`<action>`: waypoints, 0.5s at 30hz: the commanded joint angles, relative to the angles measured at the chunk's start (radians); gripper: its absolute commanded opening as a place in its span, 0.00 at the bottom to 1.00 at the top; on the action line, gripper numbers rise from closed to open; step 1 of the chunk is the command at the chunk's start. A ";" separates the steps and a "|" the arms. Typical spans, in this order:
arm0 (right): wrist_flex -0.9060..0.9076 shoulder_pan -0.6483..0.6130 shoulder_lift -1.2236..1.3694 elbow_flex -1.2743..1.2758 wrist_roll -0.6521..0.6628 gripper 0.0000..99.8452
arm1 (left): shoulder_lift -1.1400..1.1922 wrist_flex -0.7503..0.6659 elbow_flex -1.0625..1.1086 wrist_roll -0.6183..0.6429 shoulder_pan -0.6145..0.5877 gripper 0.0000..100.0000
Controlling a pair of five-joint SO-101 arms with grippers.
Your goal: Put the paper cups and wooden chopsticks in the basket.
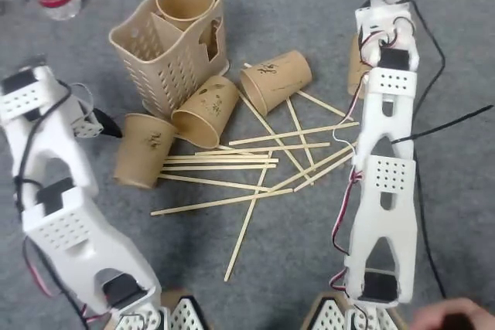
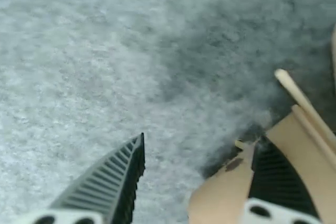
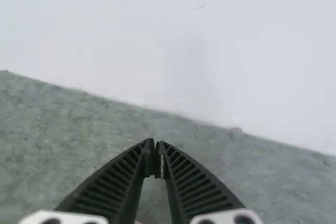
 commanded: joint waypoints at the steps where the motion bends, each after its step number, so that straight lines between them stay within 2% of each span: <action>1: -0.012 0.002 -0.015 -0.005 0.012 0.01 | -0.071 -0.008 0.002 -0.008 0.003 0.31; 5: 0.056 0.015 -0.007 -0.003 0.025 0.01 | -0.071 -0.008 0.002 -0.008 0.006 0.31; 9: 0.170 0.033 -0.005 -0.005 0.107 0.01 | -0.069 -0.006 0.004 -0.006 0.006 0.31; 15: 0.498 0.059 -0.044 -0.034 0.267 0.01 | -0.063 -0.009 0.004 0.044 0.023 0.31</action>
